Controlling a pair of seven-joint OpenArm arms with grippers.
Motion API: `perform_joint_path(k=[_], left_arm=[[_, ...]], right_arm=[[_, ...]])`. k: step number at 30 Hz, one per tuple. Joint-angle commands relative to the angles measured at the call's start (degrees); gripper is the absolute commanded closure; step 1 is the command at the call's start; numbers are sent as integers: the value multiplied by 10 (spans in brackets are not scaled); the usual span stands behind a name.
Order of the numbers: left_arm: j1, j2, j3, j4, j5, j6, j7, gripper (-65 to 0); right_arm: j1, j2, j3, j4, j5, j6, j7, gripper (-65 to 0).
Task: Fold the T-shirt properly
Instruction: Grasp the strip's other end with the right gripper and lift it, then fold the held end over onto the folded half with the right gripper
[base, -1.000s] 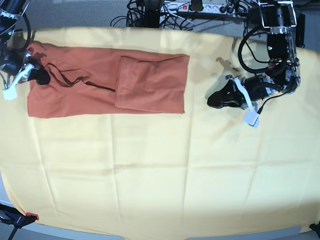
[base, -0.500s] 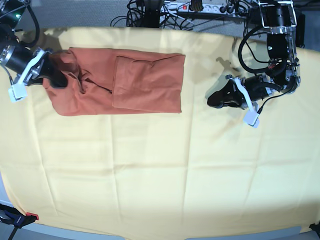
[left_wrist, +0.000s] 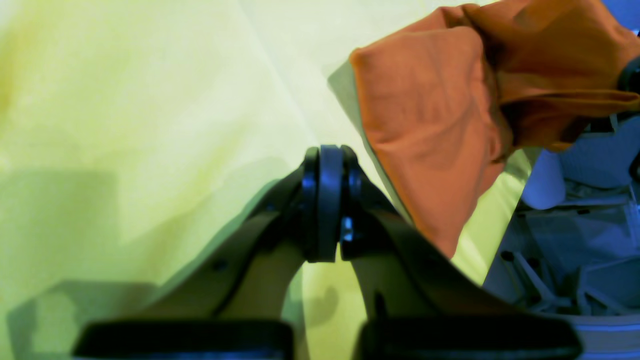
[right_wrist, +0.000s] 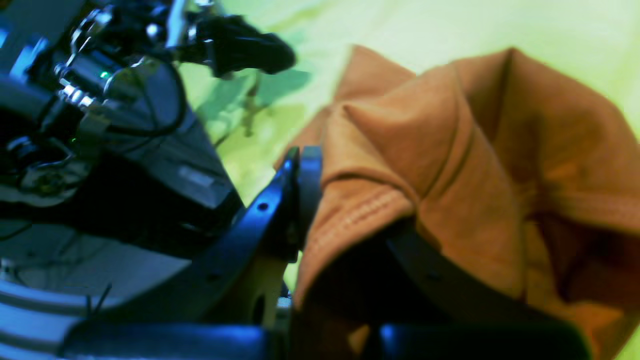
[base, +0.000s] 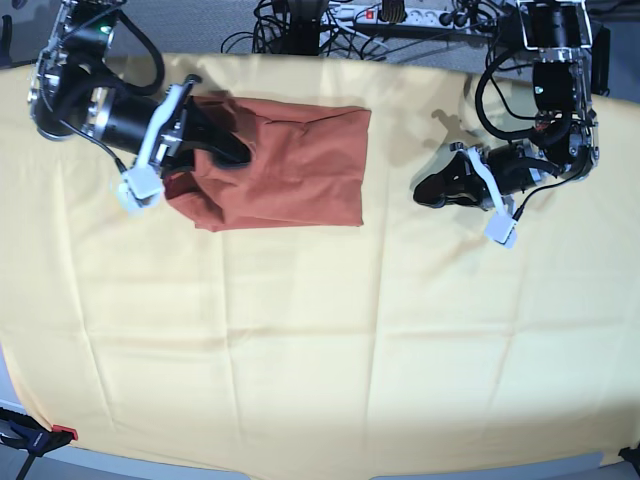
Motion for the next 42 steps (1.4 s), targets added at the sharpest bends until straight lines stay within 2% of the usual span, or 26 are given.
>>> perform_joint_path(k=[1,4,10,17,22,23,26,27,28,36,39,42], left_arm=[[-5,-7,-4,9,-13,-5,-10,0],[-4,-7,-4,9,-13,-5,-10,0],[-4,-7,-4,9,-13,-5,-10,0],[-4,-7,-4,9,-13,-5,-10,0],[-4,-7,-4,9,-13,-5,-10,0],[-4,-7,-4,9,-13,-5,-10,0],[-4,-7,-4,9,-13,-5,-10,0],[-4,-7,-4,9,-13,-5,-10,0],[-4,-7,-4,9,-13,-5,-10,0],[-4,-7,-4,9,-12,-5,-9,0],[-4,-7,-4,9,-8,-5,-8,0],[-4,-7,-4,9,-9,-5,-8,0]], right_arm=[[10,-2,-9,10,6,1,19,0],[30,-20,-43,10,-37,1,32,0],[42,-47,-108,10,-85,1,49,0],[43,-52,-205,10,-297,1,175,0],[47,-52,-274,9,-390,1,195,0],[49,-51,-286,9,-399,1,199,-49],[60,-51,-315,9,-416,1,200,-335],[65,-51,-323,9,-415,1,200,-399],[71,-51,-330,9,-414,1,200,-428],[116,-51,-363,9,-400,1,199,-429],[113,-43,-367,9,-447,1,197,-429],[108,-29,-367,9,-444,1,198,-429]])
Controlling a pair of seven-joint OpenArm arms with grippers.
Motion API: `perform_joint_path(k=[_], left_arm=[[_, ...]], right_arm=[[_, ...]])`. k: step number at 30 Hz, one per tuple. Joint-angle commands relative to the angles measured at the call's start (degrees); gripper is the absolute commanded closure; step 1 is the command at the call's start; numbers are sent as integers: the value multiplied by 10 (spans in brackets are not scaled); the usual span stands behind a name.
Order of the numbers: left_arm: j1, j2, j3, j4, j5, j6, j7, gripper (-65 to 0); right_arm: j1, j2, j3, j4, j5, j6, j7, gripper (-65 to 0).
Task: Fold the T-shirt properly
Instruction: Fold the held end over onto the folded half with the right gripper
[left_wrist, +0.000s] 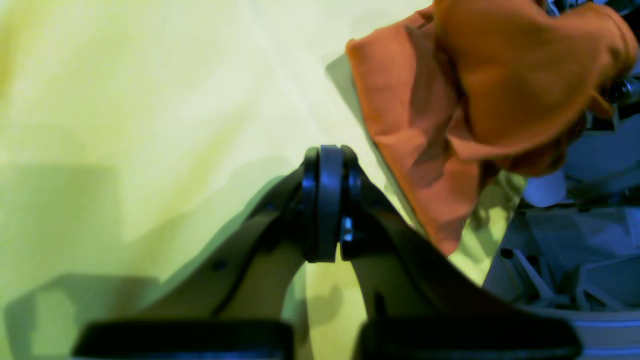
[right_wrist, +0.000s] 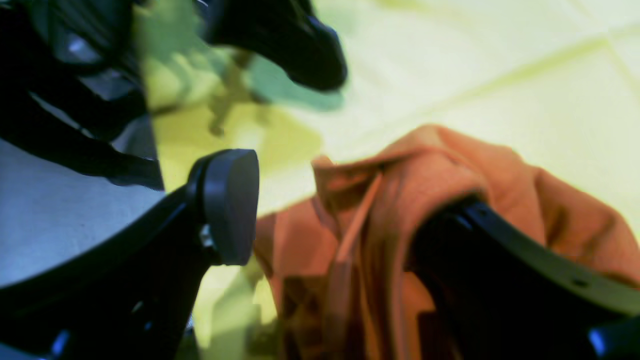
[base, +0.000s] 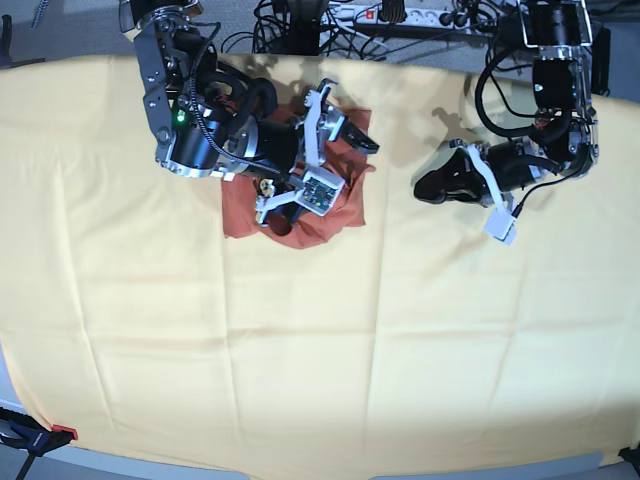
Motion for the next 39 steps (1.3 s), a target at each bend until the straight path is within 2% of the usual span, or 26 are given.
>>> perform_joint_path(k=[1,6,12,15,21,28,30,32,36,39], left_arm=[[-8,-7,-4,9,-15,-5,-11,0],[-8,-7,-4,9,-15,-5,-11,0],[-8,-7,-4,9,-15,-5,-10,0],[-8,-7,-4,9,4,-5,-11,0],[-9,-7,-4,9,6,-5,-15,0],[-10,-7,-4,9,6,-5,-15,0],[-9,-7,-4,9,6,-5,-15,0],[-9,-7,-4,9,6,-5,-15,0],[-10,-7,-4,9,0,-5,-15,0],[-9,-7,-4,9,0,-5,-15,0]], right_arm=[[2,3,1,9,12,1,16,-429],[-2,31,3,11,-14,1,15,-428],[-3,34,3,73,-14,1,14,-428],[-4,35,3,99,-14,1,2,-428],[-4,35,6,107,-20,1,2,-428],[3,35,95,113,-17,-23,48,-427],[4,35,118,113,-16,-22,54,-401],[3,36,127,106,-16,-7,53,-371],[3,59,126,88,-13,-6,33,-371],[3,87,127,89,32,1,4,-371]])
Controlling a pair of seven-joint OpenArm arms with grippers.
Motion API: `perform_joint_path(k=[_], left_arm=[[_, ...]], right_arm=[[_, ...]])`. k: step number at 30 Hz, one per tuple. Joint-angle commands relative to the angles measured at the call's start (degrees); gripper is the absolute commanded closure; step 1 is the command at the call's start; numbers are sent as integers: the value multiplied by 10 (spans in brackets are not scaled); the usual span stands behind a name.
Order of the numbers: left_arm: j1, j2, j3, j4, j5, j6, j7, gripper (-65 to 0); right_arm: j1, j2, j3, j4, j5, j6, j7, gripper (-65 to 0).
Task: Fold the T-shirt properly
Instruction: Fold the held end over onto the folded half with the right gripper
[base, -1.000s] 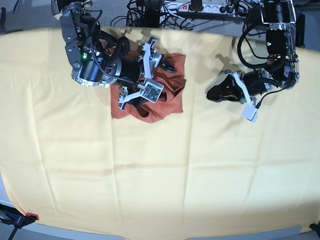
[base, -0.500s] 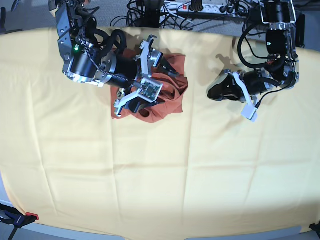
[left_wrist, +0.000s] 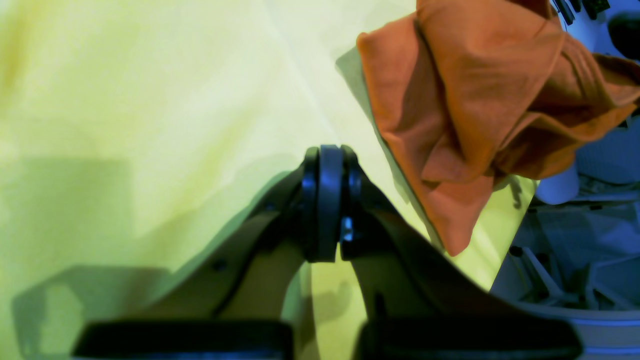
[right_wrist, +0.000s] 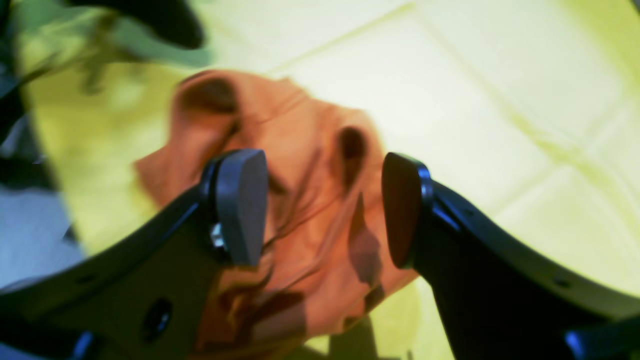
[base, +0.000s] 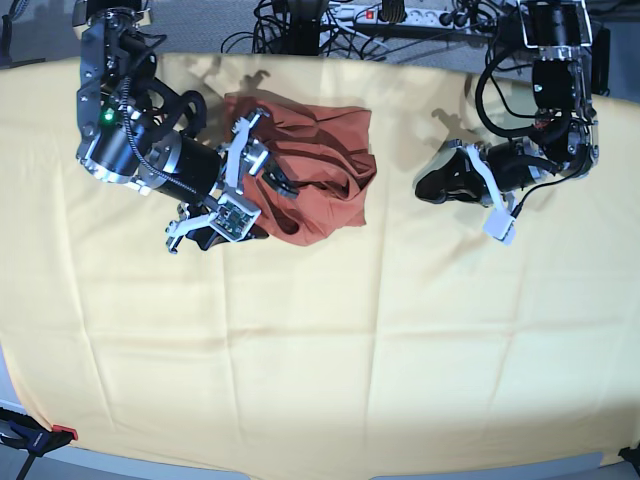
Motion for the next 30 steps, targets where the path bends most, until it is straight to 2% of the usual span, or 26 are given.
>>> perform_joint_path(k=[1,4,8,13,22,27,30], left_arm=[[-8,-8,-4,9,-17,-5,-11,0],[-8,-8,-4,9,-17,-5,-11,0],[-8,-8,-4,9,-17,-5,-12,0],[-8,-7,-4,9,-17,-5,-12,0],[-8,-8,-4,9,-17,-5,-12,0],[-6,-7,-4,9,-17,-5,-11,0],[-6,-7,-4,9,-17,-5,-11,0]], right_arm=[[6,9,2,11,18,0,0,-371],[1,26,3,31,56,0,-32,-371],[-36,46,3,65,86,0,-44,-371],[-76,46,3,92,92,0,-52,-371],[-97,44,0,91,96,0,-50,-371],[-97,43,0,91,142,0,-50,-371],[-97,43,0,91,139,0,-49,-371]])
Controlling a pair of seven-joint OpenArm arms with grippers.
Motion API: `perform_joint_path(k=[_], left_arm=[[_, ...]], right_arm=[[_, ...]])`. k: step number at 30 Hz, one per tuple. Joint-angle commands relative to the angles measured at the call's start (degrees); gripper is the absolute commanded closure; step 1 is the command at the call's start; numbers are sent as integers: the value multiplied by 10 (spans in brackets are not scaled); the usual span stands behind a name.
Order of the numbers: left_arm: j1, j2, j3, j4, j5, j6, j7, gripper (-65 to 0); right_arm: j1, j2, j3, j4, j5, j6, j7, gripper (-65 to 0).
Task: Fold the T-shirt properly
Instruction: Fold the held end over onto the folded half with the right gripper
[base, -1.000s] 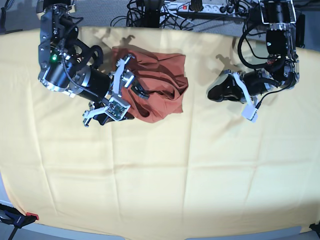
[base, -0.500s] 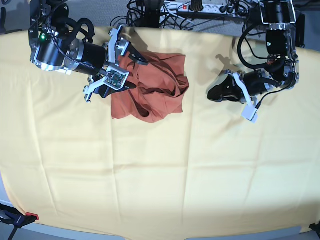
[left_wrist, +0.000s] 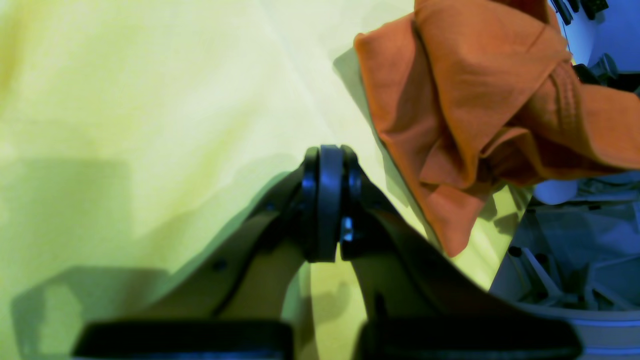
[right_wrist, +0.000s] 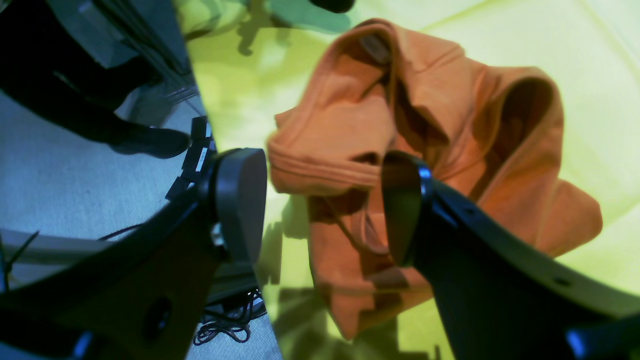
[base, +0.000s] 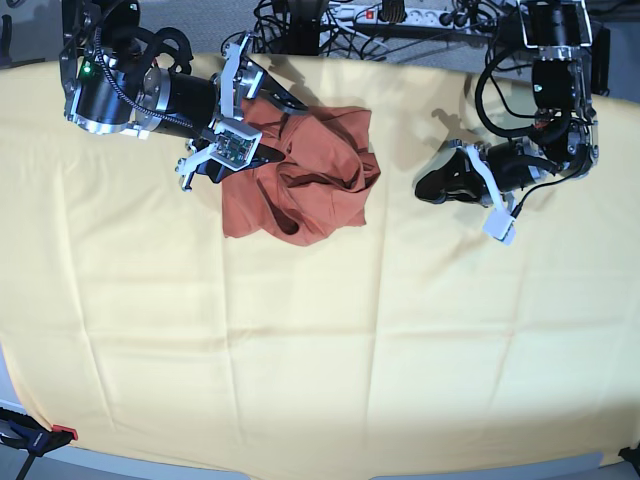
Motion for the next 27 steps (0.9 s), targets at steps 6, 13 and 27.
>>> perform_joint_path(k=[6,13,27], left_arm=[[-7,-6,-4,9,-16,-5,-12,0],[-7,-4,-4,9,-16,-5,-12,0],[-7,-4,-4,9,-16,-5,-12,0]], right_arm=[[4,2,-5,-11,-66,1,74,-370],[5,2,-41,-47,-84,1,91,-330],[5,-50,-58,-48,40,1,96,0]])
